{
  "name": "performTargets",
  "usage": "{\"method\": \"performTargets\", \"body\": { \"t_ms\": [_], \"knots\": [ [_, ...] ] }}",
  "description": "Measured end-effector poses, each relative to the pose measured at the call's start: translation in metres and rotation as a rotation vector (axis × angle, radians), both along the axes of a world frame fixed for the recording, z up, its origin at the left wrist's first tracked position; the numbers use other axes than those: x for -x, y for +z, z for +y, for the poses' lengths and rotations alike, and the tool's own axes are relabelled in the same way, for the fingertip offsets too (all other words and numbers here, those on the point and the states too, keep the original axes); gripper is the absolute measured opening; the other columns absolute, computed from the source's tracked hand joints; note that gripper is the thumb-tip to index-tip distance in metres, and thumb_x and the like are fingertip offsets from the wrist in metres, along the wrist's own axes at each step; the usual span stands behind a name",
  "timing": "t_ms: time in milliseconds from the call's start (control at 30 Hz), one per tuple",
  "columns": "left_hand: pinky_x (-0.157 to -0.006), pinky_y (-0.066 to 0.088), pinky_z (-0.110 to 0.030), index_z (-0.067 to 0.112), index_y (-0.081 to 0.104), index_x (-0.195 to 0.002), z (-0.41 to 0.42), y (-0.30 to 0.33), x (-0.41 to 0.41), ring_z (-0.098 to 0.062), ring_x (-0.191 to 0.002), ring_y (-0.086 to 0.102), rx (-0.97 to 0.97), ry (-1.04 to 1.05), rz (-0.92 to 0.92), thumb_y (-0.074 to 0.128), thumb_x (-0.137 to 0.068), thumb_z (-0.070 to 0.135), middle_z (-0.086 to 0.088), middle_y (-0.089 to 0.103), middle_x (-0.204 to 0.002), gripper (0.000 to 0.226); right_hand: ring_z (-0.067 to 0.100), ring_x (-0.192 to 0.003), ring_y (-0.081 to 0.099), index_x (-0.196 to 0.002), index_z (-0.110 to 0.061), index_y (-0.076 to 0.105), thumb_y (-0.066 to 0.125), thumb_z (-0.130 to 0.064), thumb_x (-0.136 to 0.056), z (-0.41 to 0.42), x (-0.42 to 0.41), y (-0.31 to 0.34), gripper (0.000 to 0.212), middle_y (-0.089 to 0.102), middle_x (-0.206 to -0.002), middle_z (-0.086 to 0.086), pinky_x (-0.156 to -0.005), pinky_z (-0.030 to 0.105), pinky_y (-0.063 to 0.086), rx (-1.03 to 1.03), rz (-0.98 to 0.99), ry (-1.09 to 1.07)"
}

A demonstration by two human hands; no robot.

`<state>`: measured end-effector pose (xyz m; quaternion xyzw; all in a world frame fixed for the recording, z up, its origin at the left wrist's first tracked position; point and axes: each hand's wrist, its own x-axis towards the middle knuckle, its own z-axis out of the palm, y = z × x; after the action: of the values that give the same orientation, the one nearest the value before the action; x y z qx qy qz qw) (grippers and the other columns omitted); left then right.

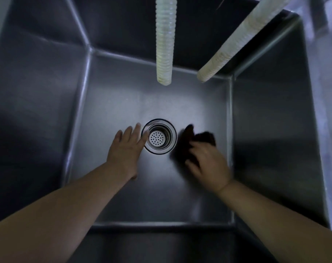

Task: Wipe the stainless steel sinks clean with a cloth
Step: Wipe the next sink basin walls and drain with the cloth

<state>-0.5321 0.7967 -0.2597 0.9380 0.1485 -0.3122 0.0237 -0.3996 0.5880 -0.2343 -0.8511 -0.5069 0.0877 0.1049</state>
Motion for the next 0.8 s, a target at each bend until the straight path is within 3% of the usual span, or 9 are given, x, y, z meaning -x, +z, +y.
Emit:
{"method": "performTargets", "body": {
  "t_ms": [100, 200, 267, 367, 433, 533, 633, 800],
  "knots": [
    [-0.117, 0.002, -0.044, 0.016, -0.024, -0.145, 0.004, 0.011, 0.019, -0.029, -0.145, -0.008, 0.003, 0.024, -0.009, 0.068, -0.072, 0.057, -0.01, -0.021, -0.156, 0.124, 0.03, -0.105, 0.062, -0.107, -0.01, 0.069, 0.053, -0.046, -0.08, -0.013, 0.013, -0.005, 0.048, 0.064, -0.119, 0.012, -0.093, 0.041, 0.048, 0.177, 0.017, 0.178],
    [-0.116, 0.004, -0.042, 0.018, -0.013, -0.149, 0.018, 0.033, 0.033, -0.027, -0.145, -0.007, 0.044, 0.114, 0.011, 0.055, -0.082, 0.059, -0.007, -0.017, -0.157, 0.104, 0.036, -0.133, 0.041, -0.135, -0.007, 0.05, 0.05, -0.04, -0.089, -0.004, 0.011, -0.023, 0.057, 0.045, -0.143, 0.017, -0.109, 0.048, 0.036, 0.245, 0.038, 0.15],
    [-0.114, 0.014, -0.041, 0.017, 0.006, -0.149, 0.03, 0.053, 0.038, -0.026, -0.144, 0.004, 0.012, 0.152, 0.02, 0.052, -0.085, 0.057, -0.006, 0.0, -0.158, 0.088, 0.036, -0.144, 0.016, -0.147, -0.009, 0.028, 0.046, -0.041, -0.094, 0.0, 0.011, -0.037, 0.065, 0.021, -0.155, 0.015, -0.117, 0.047, 0.018, 0.334, 0.011, 0.214],
    [-0.093, 0.037, -0.036, 0.022, 0.042, -0.127, 0.044, 0.078, 0.05, -0.023, -0.125, 0.038, -0.015, 0.189, -0.007, 0.044, -0.089, 0.053, -0.002, 0.045, -0.135, 0.049, 0.04, -0.143, 0.012, -0.148, -0.007, 0.022, 0.037, -0.045, -0.093, -0.001, 0.026, -0.047, 0.069, 0.017, -0.155, 0.018, -0.116, 0.052, 0.019, 0.33, -0.003, 0.244],
    [-0.081, 0.038, -0.034, 0.025, 0.043, -0.123, 0.048, 0.091, 0.058, -0.021, -0.115, 0.047, 0.021, 0.245, -0.006, 0.037, -0.091, 0.052, 0.002, 0.052, -0.125, 0.042, 0.045, -0.141, 0.015, -0.146, -0.005, 0.029, 0.037, -0.049, -0.091, 0.003, 0.046, -0.053, 0.071, 0.022, -0.153, 0.02, -0.113, 0.057, 0.02, 0.305, -0.026, 0.362],
    [-0.08, 0.039, -0.033, 0.026, 0.043, -0.125, 0.047, 0.098, 0.071, -0.02, -0.111, 0.052, 0.053, 0.341, -0.056, 0.036, -0.093, 0.048, 0.004, 0.055, -0.124, 0.04, 0.052, -0.138, 0.015, -0.146, -0.005, 0.029, 0.039, -0.058, -0.086, 0.024, 0.083, -0.065, 0.08, 0.026, -0.152, 0.021, -0.108, 0.068, 0.016, 0.309, -0.036, 0.514],
    [-0.07, 0.035, -0.032, 0.025, 0.048, -0.112, 0.046, 0.093, 0.075, -0.02, -0.102, 0.055, 0.027, 0.376, -0.104, 0.037, -0.094, 0.044, 0.003, 0.059, -0.113, 0.029, 0.051, -0.14, 0.007, -0.149, -0.008, 0.021, 0.04, -0.074, -0.077, 0.069, 0.102, -0.071, 0.099, 0.021, -0.154, 0.021, -0.11, 0.068, 0.004, 0.258, -0.031, 0.485],
    [-0.062, 0.029, -0.031, 0.025, 0.046, -0.104, 0.049, 0.083, 0.066, -0.02, -0.091, 0.055, -0.045, 0.345, -0.176, 0.036, -0.095, 0.042, 0.003, 0.057, -0.103, 0.021, 0.042, -0.144, 0.008, -0.149, -0.01, 0.022, 0.04, -0.066, -0.084, 0.161, 0.088, -0.075, 0.088, 0.019, -0.156, 0.016, -0.115, 0.058, 0.005, 0.215, -0.073, 0.333]
  ]
}}
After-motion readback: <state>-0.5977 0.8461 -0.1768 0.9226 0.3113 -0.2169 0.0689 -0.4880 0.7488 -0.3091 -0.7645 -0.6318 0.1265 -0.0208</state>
